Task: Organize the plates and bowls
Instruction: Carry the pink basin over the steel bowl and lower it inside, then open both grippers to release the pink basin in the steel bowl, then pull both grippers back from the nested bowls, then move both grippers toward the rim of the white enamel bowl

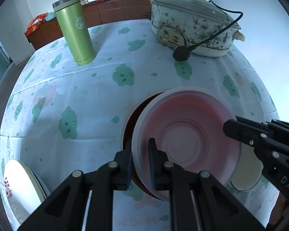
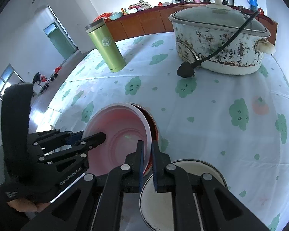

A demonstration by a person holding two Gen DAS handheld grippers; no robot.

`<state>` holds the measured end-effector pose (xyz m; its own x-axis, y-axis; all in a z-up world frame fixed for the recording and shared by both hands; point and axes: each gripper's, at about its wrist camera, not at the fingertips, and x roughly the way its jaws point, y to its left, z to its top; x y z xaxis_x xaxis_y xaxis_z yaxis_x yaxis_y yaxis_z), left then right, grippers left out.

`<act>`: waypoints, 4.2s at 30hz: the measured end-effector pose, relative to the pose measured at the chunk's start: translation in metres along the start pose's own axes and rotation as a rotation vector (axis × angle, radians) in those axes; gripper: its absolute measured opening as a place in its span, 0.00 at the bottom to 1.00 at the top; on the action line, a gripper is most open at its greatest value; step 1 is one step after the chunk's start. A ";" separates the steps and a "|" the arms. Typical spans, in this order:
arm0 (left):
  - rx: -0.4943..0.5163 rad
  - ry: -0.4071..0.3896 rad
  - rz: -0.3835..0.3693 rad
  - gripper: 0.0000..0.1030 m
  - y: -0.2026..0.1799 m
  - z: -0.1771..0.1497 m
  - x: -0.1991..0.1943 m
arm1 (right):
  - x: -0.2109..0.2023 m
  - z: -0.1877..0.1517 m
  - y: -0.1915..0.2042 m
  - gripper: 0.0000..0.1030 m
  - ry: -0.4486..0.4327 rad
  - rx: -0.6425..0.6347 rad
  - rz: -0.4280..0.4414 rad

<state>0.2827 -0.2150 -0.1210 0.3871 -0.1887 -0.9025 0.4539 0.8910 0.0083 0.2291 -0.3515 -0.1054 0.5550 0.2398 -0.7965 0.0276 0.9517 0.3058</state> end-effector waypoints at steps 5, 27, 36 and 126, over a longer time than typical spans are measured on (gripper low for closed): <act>-0.006 -0.005 0.004 0.19 -0.001 0.000 -0.001 | 0.000 -0.001 0.001 0.09 -0.008 -0.018 -0.008; -0.036 -0.111 0.071 0.66 0.000 -0.024 -0.058 | -0.075 -0.044 0.002 0.55 -0.177 0.126 0.006; -0.037 -0.126 0.079 0.66 -0.006 -0.050 -0.082 | -0.097 -0.075 0.013 0.55 -0.180 0.122 -0.008; -0.223 0.079 -0.176 0.07 -0.078 -0.059 -0.027 | -0.074 -0.086 -0.067 0.20 -0.116 0.185 -0.119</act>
<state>0.1897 -0.2547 -0.1226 0.2507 -0.3237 -0.9123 0.3177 0.9178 -0.2383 0.1146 -0.4163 -0.1119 0.6302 0.0948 -0.7706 0.2444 0.9179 0.3127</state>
